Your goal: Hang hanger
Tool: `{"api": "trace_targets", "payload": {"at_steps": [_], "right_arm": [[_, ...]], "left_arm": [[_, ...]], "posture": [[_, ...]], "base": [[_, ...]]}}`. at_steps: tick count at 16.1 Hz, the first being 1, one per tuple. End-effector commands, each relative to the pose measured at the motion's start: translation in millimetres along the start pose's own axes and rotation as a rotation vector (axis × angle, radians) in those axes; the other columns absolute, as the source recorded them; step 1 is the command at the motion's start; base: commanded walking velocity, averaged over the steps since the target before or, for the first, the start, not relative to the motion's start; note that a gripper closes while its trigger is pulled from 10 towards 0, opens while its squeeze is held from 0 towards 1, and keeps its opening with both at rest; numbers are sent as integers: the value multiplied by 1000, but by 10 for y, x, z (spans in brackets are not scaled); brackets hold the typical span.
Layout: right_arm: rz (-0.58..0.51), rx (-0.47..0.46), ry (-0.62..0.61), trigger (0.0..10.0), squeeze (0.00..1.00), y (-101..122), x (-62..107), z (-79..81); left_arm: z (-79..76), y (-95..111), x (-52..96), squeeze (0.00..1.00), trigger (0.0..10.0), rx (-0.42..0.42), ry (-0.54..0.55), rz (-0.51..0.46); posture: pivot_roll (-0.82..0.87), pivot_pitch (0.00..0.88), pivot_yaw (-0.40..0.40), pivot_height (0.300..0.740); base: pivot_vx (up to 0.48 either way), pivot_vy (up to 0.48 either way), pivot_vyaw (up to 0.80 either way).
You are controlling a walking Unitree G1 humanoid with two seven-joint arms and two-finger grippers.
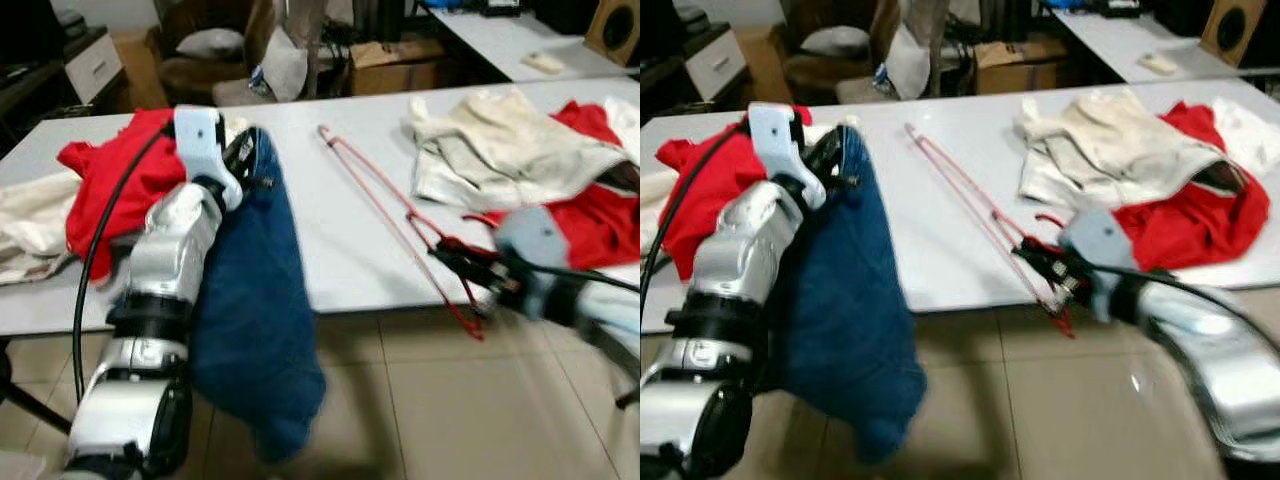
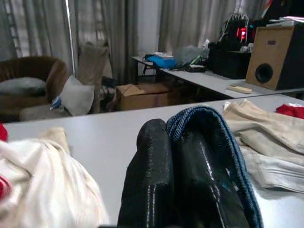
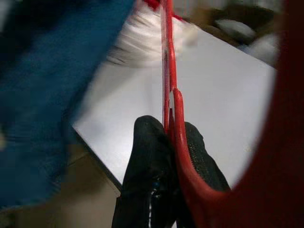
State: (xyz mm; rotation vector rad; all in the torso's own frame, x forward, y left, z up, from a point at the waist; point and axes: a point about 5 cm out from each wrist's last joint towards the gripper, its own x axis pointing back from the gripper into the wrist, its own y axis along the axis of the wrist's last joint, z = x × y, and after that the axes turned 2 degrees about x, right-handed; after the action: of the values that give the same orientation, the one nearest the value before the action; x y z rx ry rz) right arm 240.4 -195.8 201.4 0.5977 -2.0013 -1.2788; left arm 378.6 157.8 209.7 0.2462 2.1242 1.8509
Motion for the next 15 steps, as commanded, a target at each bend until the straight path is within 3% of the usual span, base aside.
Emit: {"api": "trace_targets", "payload": {"at_steps": [1,4,7,10,13,14,15], "right_arm": [[-26,14,94,10000,0,82,63,68],[0,60,185,10000,0,190,295,55],[25,48,271,10000,0,219,352,98],[121,70,318,10000,0,106,185,108],[173,135,281,10000,0,50,-38,-46],[182,150,268,10000,0,75,-202,-197],[188,158,267,10000,0,81,-234,-223]], "left_arm": [[64,90,-19,0,10000,-32,5,-21],[85,203,-135,0,10000,-59,-7,-30],[137,367,-224,0,10000,-95,-6,-33],[69,655,-302,0,10000,-145,-84,-74],[1,871,-310,0,10000,-175,-139,-130],[-84,971,-309,0,10000,-203,-201,-139],[-103,985,-310,0,10000,-212,-216,-139]], "posture": [[-152,0,76,740],[-154,0,71,740],[-164,0,68,740],[-168,0,62,740],[-166,0,56,740],[-159,0,49,740],[-159,0,49,740]], "base": [[375,0,0],[380,0,0],[347,0,0],[0,0,0],[0,0,0],[0,0,0],[0,0,0]]}}
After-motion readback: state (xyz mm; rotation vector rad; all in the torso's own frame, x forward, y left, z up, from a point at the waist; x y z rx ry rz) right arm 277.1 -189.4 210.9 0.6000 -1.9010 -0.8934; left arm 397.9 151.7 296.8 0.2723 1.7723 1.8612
